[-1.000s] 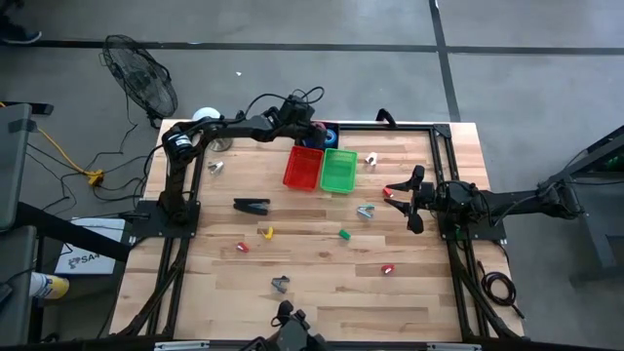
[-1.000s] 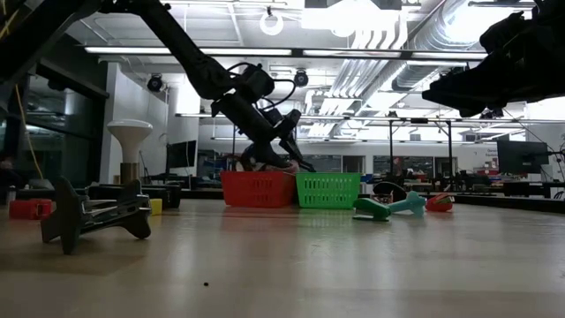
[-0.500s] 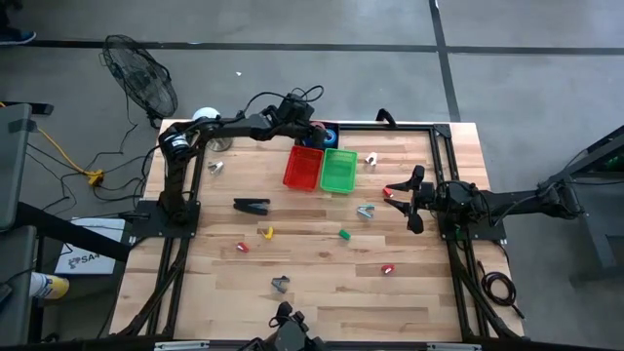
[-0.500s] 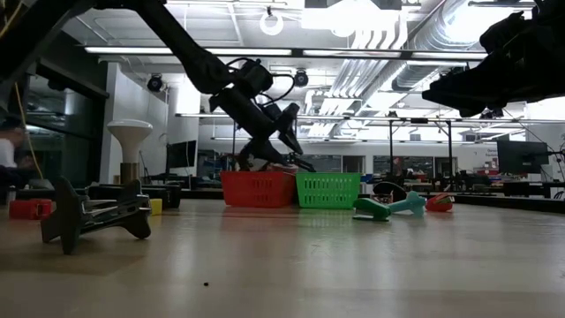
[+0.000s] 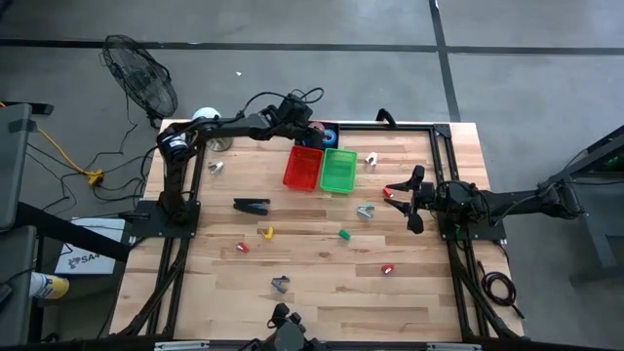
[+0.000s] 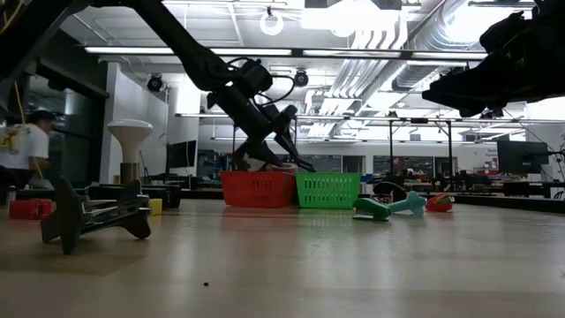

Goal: Pick and place Stapler, Stapler remover, tape
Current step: Put the pink tape into the black bin

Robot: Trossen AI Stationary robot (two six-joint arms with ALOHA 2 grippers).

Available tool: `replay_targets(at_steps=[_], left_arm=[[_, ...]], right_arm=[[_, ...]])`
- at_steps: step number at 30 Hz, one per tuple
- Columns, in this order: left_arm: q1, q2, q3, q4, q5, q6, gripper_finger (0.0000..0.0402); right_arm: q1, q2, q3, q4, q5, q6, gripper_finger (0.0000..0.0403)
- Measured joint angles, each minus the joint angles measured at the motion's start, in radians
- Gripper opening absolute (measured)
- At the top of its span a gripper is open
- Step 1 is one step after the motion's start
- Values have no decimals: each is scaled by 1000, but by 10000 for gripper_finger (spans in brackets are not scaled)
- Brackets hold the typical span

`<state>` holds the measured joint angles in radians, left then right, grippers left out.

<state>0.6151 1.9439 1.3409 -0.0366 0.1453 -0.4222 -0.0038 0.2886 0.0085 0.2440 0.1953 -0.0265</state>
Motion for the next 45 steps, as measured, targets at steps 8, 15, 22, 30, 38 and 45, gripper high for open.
replay_targets(at_steps=[8,15,22,30,38,45], left_arm=[[-1,-44,-1,-40,-22,10,238],[-24,-45,0,-55,-37,-2,238],[-40,-45,0,-98,-139,-19,238],[-48,-45,0,-77,-172,-19,238],[-54,-40,0,-68,-186,-25,238],[-53,18,0,-61,-200,-47,238]], right_arm=[[0,0,0,0,0,0,185],[0,0,0,0,0,0,185],[0,0,0,0,0,0,185],[0,0,0,0,0,0,185],[0,0,0,0,0,0,185],[0,0,0,0,0,0,185]])
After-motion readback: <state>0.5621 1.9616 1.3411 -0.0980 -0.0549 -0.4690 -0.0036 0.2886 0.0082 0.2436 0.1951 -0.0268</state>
